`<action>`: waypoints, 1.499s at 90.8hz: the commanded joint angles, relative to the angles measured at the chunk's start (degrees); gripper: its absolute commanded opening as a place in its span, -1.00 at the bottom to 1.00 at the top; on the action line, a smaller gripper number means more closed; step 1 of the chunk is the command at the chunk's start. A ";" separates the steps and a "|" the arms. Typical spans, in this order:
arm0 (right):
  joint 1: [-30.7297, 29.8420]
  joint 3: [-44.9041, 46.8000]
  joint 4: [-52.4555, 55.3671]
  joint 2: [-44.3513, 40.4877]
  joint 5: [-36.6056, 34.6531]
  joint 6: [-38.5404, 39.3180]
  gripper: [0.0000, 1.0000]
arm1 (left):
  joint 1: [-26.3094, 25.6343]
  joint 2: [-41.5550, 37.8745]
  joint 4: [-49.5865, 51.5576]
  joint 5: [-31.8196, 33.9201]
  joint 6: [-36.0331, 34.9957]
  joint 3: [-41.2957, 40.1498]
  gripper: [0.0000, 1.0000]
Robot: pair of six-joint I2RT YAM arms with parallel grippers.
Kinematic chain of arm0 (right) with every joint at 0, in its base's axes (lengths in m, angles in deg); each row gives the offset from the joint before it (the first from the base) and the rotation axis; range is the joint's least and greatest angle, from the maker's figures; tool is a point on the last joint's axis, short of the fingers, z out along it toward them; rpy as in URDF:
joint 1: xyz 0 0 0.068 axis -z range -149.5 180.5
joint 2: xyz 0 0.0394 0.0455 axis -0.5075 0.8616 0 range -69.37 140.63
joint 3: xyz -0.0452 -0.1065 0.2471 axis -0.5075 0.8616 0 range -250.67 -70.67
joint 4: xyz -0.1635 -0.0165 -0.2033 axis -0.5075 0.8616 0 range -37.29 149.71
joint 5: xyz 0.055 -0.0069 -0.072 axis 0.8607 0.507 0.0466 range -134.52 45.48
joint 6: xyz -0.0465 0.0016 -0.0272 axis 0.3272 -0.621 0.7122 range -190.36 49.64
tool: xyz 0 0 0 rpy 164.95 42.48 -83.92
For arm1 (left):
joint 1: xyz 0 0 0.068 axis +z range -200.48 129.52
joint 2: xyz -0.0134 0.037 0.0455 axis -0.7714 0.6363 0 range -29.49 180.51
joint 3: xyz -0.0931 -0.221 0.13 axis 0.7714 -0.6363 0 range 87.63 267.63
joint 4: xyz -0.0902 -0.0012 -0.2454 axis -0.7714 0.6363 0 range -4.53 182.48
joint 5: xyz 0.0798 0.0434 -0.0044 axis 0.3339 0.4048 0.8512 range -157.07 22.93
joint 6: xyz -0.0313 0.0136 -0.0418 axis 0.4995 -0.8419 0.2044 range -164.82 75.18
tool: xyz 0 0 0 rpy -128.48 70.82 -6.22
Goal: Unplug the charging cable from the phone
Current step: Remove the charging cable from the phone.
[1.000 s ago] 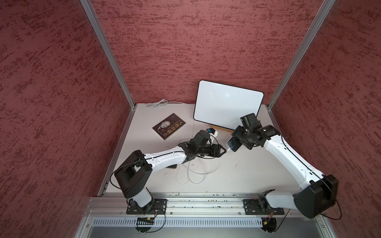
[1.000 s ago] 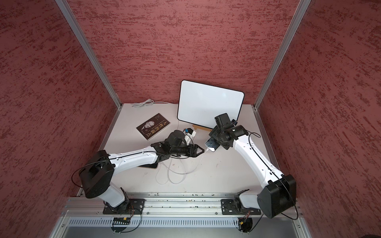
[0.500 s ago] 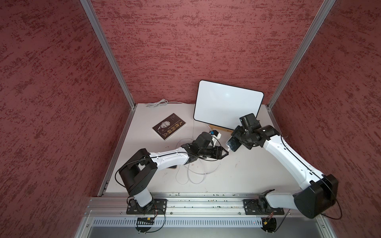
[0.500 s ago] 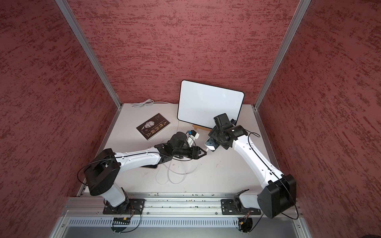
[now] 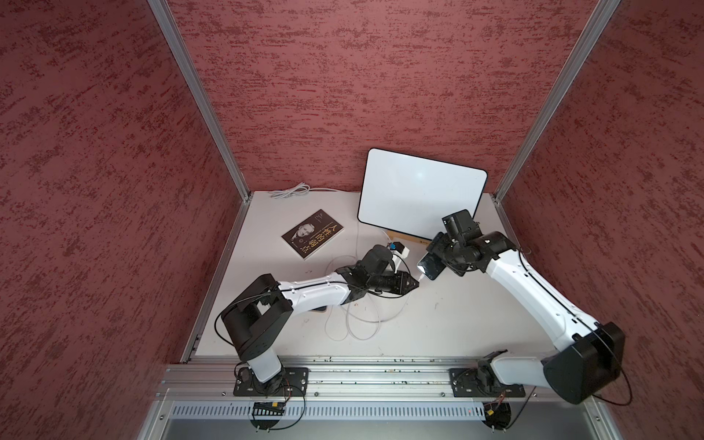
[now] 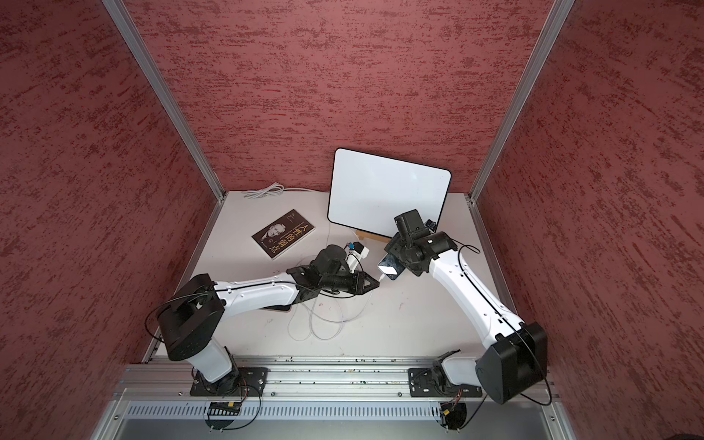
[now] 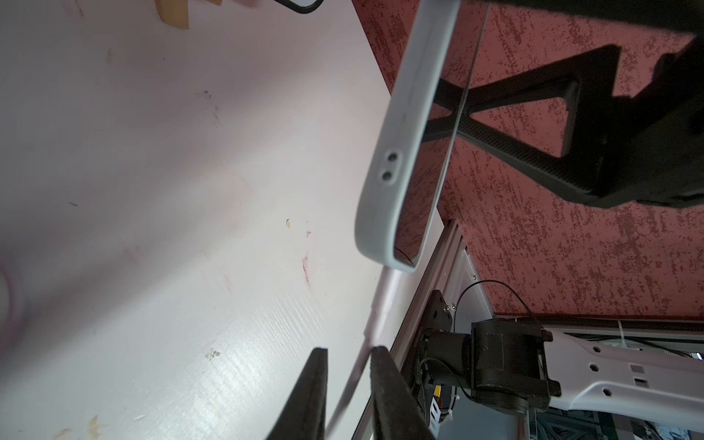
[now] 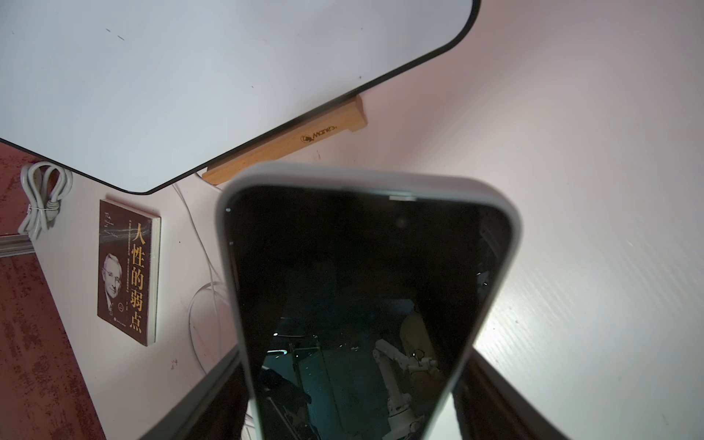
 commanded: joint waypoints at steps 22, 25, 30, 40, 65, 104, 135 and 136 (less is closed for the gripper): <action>-0.77 -1.04 -2.47 -2.17 -0.97 1.65 -0.16 | -0.24 -0.26 -0.45 -0.36 -1.19 -1.18 -0.76; -0.81 -1.04 -2.47 -2.12 -1.04 1.69 -0.17 | -0.26 -0.31 -0.43 -0.36 -1.30 -1.18 -0.77; -0.79 -0.97 -2.54 -2.08 -0.99 1.77 -0.20 | -0.24 -0.43 -0.42 -0.36 -1.35 -1.14 -0.79; -0.83 -0.64 -2.94 -1.88 -0.90 1.84 -0.22 | -0.22 -0.73 -0.36 -0.36 -1.37 -1.33 -0.80; -0.76 -0.78 -3.39 -1.40 -1.38 1.90 -0.26 | -0.26 -2.02 0.35 -0.19 -1.86 -1.79 -0.84; -0.83 -1.31 -4.23 -0.24 -0.30 1.65 -0.28 | -0.20 -3.58 1.68 0.17 -2.66 -1.84 -0.84; 0.05 -4.38 -2.02 -0.74 -2.65 3.13 -0.28 | -0.07 -5.30 2.80 0.63 -2.97 -3.76 -0.88; 0.13 -4.43 -2.01 -0.74 -2.73 3.19 -0.28 | -0.03 -5.42 2.90 0.71 -3.04 -3.84 -0.89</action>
